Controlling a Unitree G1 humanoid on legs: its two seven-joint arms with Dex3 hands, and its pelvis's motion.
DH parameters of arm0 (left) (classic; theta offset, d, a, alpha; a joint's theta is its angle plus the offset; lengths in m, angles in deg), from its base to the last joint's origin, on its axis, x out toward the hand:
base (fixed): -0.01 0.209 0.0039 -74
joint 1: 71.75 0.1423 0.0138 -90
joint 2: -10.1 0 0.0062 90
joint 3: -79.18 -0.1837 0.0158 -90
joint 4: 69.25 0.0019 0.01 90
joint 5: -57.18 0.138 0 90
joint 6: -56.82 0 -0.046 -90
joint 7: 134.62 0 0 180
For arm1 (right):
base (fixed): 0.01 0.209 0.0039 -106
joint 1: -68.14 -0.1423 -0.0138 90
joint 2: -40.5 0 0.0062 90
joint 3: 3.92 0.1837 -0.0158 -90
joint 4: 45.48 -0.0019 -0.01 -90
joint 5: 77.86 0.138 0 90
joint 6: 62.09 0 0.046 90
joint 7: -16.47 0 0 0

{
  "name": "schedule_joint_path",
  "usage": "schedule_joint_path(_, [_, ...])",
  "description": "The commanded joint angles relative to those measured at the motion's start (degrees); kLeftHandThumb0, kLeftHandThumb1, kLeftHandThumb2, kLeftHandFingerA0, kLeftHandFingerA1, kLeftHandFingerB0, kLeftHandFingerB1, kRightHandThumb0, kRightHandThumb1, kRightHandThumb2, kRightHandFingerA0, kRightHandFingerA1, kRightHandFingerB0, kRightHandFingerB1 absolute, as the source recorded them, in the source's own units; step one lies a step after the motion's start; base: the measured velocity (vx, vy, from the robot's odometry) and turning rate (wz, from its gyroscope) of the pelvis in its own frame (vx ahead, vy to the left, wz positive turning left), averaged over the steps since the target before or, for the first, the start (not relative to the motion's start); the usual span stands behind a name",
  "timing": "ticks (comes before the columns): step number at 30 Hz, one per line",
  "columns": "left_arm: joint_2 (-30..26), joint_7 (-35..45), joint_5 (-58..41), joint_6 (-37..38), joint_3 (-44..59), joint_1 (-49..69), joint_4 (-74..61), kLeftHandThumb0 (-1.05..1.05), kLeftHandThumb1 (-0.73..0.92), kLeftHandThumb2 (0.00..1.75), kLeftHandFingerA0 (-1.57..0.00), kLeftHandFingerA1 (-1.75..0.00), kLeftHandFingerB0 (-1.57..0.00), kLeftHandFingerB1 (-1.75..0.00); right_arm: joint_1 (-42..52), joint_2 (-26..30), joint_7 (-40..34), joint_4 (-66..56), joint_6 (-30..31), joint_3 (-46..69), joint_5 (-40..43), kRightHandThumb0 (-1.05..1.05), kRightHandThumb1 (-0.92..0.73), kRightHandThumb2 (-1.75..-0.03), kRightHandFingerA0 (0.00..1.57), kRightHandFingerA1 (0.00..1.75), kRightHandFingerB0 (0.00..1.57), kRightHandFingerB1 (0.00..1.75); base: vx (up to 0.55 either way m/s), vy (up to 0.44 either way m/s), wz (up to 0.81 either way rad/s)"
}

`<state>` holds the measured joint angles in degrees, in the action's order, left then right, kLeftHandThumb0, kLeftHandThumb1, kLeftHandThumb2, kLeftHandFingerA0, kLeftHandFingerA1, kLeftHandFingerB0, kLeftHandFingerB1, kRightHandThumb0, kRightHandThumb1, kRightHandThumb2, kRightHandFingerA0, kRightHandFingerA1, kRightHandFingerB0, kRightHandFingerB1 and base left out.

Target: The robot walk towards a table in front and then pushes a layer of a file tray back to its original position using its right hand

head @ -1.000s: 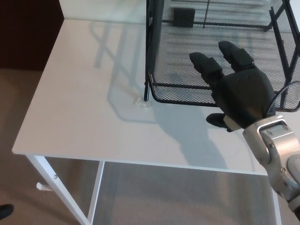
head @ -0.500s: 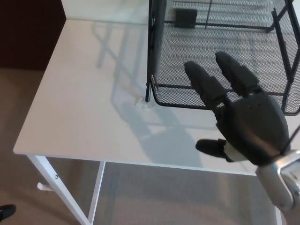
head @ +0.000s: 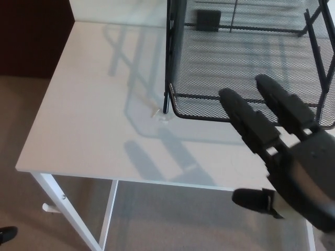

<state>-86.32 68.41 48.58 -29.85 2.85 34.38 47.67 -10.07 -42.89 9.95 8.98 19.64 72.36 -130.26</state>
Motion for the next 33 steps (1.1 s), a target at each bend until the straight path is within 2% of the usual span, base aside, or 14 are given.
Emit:
schedule_joint_path(1, [-0.9,0.5,-0.2,-0.6,0.4,-1.1,1.0,-0.14,0.45,0.52,-0.44,-0.41,-0.42,-0.33,9.3,1.0,-10.3,-5.8,-13.6,7.1,8.5,-0.78,-0.45,-0.83,0.00,0.00,0.00,0.05,0.00,0.000,0.00])
schedule_joint_path(8, [-1.1,1.3,-0.4,-0.5,0.3,-1.9,2.0,-0.13,0.44,0.52,-0.41,-0.42,-0.41,-0.33,23.8,-1.7,-21.0,-0.7,-27.4,17.8,15.7,-0.60,-0.39,-0.79,0.05,0.17,0.06,0.19,0.00,0.000,0.00])
schedule_joint_path(11, [-1.2,1.2,-0.9,-1.3,0.8,-3.2,2.3,-0.11,0.44,0.53,-0.42,-0.42,-0.42,-0.34,26.5,-3.7,-25.2,5.4,-32.9,22.5,19.2,-0.61,-0.39,-0.67,0.10,0.41,0.12,0.19,0.00,0.000,0.00])
schedule_joint_path(12, [-0.9,0.9,-1.0,-1.2,0.9,-3.0,2.3,-0.14,0.44,0.54,-0.42,-0.43,-0.41,-0.34,28.3,-3.7,-26.4,8.6,-36.7,25.2,21.0,-0.29,-0.24,-0.82,0.00,0.50,0.00,0.49,0.00,0.000,0.00])
schedule_joint_path(16, [-0.7,0.7,-1.0,-1.1,1.0,-2.8,2.3,-0.14,0.44,0.54,-0.42,-0.43,-0.41,-0.34,29.0,-4.4,-26.1,10.5,-40.0,27.4,22.1,-0.29,-0.24,-0.82,0.00,0.50,0.00,0.49,0.00,0.000,0.00])
schedule_joint_path(17, [-0.9,0.3,-0.7,-1.7,0.6,-5.6,3.0,-0.13,0.44,0.53,-0.42,-0.42,-0.40,-0.33,30.5,-3.9,-26.6,14.4,-42.4,31.0,24.2,-0.51,-0.38,-0.65,0.15,0.43,0.11,0.37,0.00,0.000,0.00])
schedule_joint_path(18, [-0.7,0.0,-0.5,-1.6,0.6,-5.7,3.0,-0.12,0.44,0.53,-0.42,-0.42,-0.40,-0.33,31.1,-3.8,-26.6,15.8,-43.3,31.8,24.4,-0.43,-0.48,-0.55,0.18,0.37,0.15,0.30,0.00,0.000,0.00])
schedule_joint_path(19, [-0.3,-0.3,-0.2,-0.6,0.5,-4.3,2.9,-0.11,0.45,0.53,-0.42,-0.42,-0.39,-0.33,33.2,-3.8,-26.0,18.2,-44.2,31.9,25.1,-0.25,-0.33,-0.87,0.07,0.53,0.06,0.51,0.00,0.000,0.00])
schedule_joint_path(24, [-0.1,-0.1,-0.2,0.1,0.8,-1.5,3.0,-0.09,0.45,0.53,-0.41,-0.42,-0.39,-0.33,35.9,-4.0,-21.8,27.7,-46.4,27.9,29.3,-0.21,-0.36,-0.89,0.12,0.55,0.11,0.53,0.00,0.000,0.00])
schedule_joint_path(25, [0.0,0.1,-0.5,0.1,0.9,-1.3,3.1,-0.10,0.45,0.54,-0.40,-0.44,-0.39,-0.34,35.4,-4.3,-20.6,31.2,-46.1,26.3,30.4,-0.40,-0.52,-0.56,0.25,0.39,0.24,0.33,0.00,0.000,0.00])
schedule_joint_path(26, [0.0,0.3,-0.7,0.0,1.1,-1.0,3.2,-0.10,0.45,0.54,-0.40,-0.44,-0.39,-0.34,34.8,-4.7,-19.9,34.4,-45.9,25.1,30.9,-0.40,-0.52,-0.56,0.25,0.39,0.24,0.33,0.00,0.000,0.00])
schedule_joint_path(27, [0.1,0.7,-1.1,0.4,1.3,-1.0,3.6,-0.07,0.46,0.54,-0.40,-0.43,-0.38,-0.34,34.0,-5.0,-18.3,37.3,-45.1,24.0,32.1,-0.24,-0.37,-0.91,0.12,0.54,0.12,0.53,0.00,0.000,0.00])
schedule_joint_path(28, [-0.1,0.8,-1.1,0.7,1.4,-1.2,4.1,-0.10,0.45,0.54,-0.40,-0.43,-0.38,-0.34,32.2,-5.4,-17.5,40.4,-45.6,23.0,33.1,-0.47,-0.41,-0.68,0.21,0.46,0.15,0.40,0.00,0.000,0.00])
schedule_joint_path(33, [-0.2,0.1,-0.8,0.2,1.4,-1.6,4.0,-0.09,0.45,0.54,-0.41,-0.44,-0.40,-0.34,29.1,-7.6,-9.8,45.2,-38.4,21.0,39.3,-0.51,-0.41,-0.67,0.13,0.48,0.08,0.37,0.00,0.000,0.00])
